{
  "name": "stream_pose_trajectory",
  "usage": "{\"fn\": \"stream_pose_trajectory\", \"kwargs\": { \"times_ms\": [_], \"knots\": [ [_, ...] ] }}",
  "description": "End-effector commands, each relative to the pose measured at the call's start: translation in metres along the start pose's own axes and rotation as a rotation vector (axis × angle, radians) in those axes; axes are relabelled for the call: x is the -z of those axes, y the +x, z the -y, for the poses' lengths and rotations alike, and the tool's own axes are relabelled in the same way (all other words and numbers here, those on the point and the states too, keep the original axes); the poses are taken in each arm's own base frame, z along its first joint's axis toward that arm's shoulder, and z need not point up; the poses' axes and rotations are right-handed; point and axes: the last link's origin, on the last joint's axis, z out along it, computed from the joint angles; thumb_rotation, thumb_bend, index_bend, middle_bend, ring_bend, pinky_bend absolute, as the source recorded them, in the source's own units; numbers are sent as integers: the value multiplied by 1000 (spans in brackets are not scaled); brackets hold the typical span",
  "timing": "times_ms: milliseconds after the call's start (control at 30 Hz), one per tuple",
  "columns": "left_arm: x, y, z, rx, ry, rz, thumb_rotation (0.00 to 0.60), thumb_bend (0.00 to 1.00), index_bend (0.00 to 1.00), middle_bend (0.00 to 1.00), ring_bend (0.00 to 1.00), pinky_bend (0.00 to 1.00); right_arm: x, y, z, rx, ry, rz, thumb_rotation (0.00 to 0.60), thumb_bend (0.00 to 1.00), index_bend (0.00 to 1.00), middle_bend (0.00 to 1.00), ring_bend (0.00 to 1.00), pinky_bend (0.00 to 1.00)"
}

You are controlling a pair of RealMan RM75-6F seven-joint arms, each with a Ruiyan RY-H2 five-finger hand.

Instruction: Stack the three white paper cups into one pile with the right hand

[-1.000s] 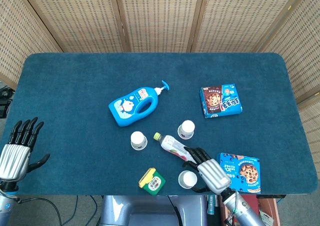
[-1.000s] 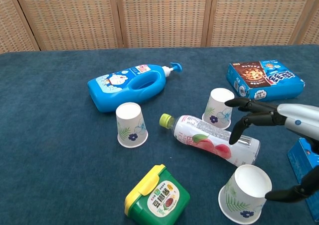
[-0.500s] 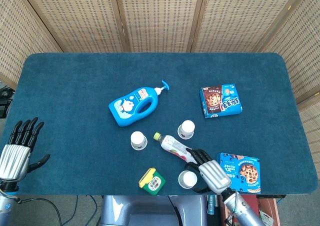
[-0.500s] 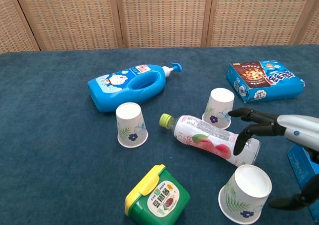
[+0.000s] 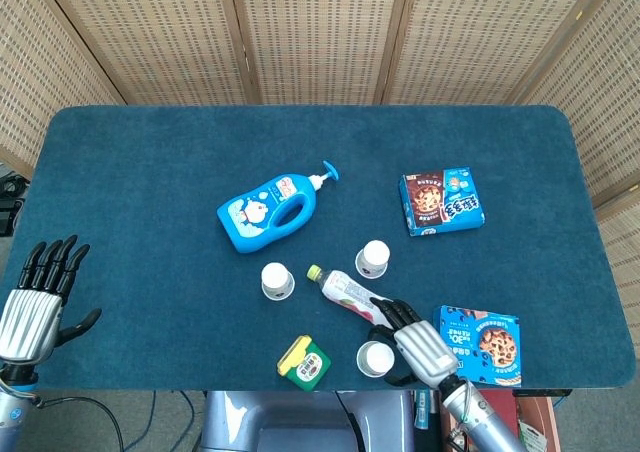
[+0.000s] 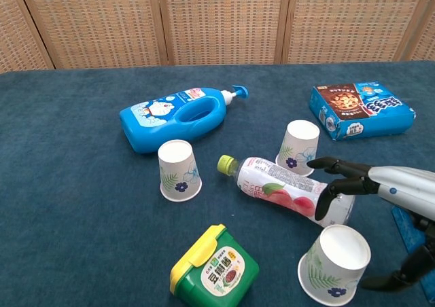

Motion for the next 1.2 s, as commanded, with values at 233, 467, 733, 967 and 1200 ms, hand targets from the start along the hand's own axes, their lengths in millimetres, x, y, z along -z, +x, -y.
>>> {"fn": "stream_pose_trajectory", "kwargs": {
  "times_ms": [233, 467, 733, 967, 1200],
  "knots": [
    [0, 0, 0, 2, 0, -2, 600, 206, 0, 0, 0, 0, -2, -2, -2, 7, -9, -9, 600, 103, 443, 41, 0, 0],
    [0, 1, 1, 6, -1, -2, 600, 206, 0, 0, 0, 0, -2, -3, -3, 14, -18, -15, 600, 103, 499, 75, 0, 0],
    [0, 1, 0, 8, -4, -3, 600, 205, 0, 0, 0, 0, -4, 4, 1, 26, -8, -35, 600, 102, 526, 88, 0, 0],
    [0, 1, 1, 8, -2, -6, 600, 206, 0, 0, 0, 0, -9, 33, 10, 68, -5, -86, 600, 102, 528, 88, 0, 0],
    [0, 1, 0, 6, -2, -7, 600, 206, 0, 0, 0, 0, -14, 55, 13, 90, -19, -120, 600, 103, 531, 88, 0, 0]
  ]
}}
